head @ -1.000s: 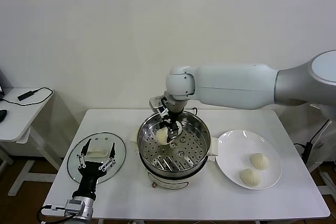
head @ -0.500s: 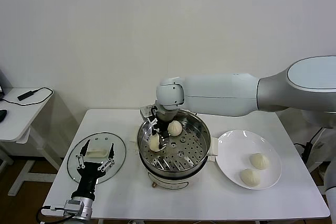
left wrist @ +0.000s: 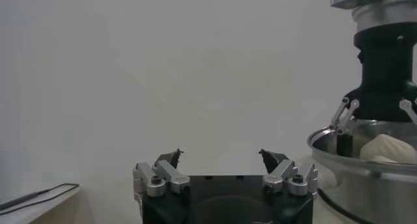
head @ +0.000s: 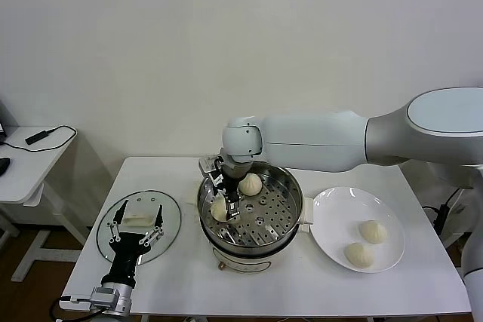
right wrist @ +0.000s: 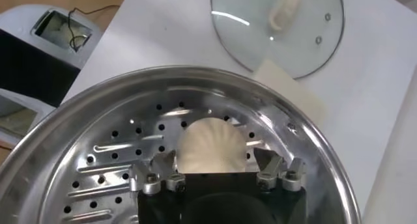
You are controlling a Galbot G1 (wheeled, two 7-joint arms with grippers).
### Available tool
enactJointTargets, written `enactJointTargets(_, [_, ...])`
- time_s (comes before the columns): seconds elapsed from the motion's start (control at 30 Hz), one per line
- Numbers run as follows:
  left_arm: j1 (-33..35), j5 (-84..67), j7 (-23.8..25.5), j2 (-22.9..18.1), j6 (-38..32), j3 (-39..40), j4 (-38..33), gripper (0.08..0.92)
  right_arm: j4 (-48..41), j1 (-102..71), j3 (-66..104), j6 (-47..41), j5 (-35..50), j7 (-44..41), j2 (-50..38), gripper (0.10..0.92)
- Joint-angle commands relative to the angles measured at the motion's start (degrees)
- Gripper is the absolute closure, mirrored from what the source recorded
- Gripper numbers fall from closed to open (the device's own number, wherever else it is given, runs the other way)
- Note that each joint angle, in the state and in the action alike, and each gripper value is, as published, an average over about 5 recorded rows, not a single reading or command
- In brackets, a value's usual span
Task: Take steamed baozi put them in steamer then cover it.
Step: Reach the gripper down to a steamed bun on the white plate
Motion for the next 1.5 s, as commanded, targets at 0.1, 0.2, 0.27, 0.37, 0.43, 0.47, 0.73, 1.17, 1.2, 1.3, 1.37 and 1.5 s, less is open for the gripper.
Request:
enactJointTargets(0.1, [0.05,0.14,-0.05,-0.23,0.35,0.33,-0.7,0.177,10.72,5.95,6.75,2.97,-6.59,-7.9,-18.11,0.203])
enactJointTargets(0.2, [-0.01,0.37,-0.03,-0.3,0.58,0.64,-0.95,0.177,13.35,9.09,7.31,6.73,-11.53,-14.18,-27.69,0.203])
enactJointTargets(0.27, [-0.05,0.5,-0.03,-0.34,0.76,0.84,-1.13,0.177,13.94,10.49,6.95,9.37,-13.84,-17.49,-33.26,0.203])
enactJointTargets(0.37, [-0.07,0.61,-0.03,-0.34,0.92,1.08,-1.25,0.177,14.06,11.22,6.57,12.98,-16.88,-21.94,-40.27,0.203])
enactJointTargets(0.43, [-0.09,0.64,-0.01,-0.28,0.93,1.15,-1.17,0.177,13.91,10.95,6.31,15.09,-19.29,-24.47,-44.0,0.203])
enactJointTargets(0.47, [-0.11,0.64,-0.02,-0.25,0.93,1.16,-1.09,0.177,13.8,10.62,6.05,16.14,-20.51,-25.6,-45.81,0.203])
enactJointTargets(0.73, [-0.37,0.61,-0.34,-0.24,1.2,1.51,-0.67,0.177,12.17,4.44,1.72,20.44,-26.95,-25.21,-54.65,0.203])
enactJointTargets(1.17, [-0.65,0.63,-0.81,-0.36,1.57,1.97,-1.1,0.177,7.42,-15.11,7.63,21.52,-28.91,-18.95,-52.74,0.203])
enactJointTargets(1.2, [-0.6,0.63,-0.82,-0.36,1.57,1.95,-1.15,0.177,7.05,-16.34,8.43,21.49,-29.07,-18.24,-52.29,0.203])
enactJointTargets(1.3, [-0.41,0.64,-0.82,-0.3,1.54,1.8,-1.27,0.177,5.58,-19.94,11.29,21.31,-29.4,-16.14,-50.79,0.203])
enactJointTargets(1.37, [-0.26,0.64,-0.81,-0.25,1.52,1.66,-1.38,0.177,4.2,-21.98,12.81,21.2,-29.6,-14.72,-49.6,0.203])
enactJointTargets(1.5, [0.06,0.64,-0.82,-0.23,1.53,1.43,-1.65,0.177,1.26,-24.45,13.92,21.09,-29.7,-13.04,-47.41,0.203])
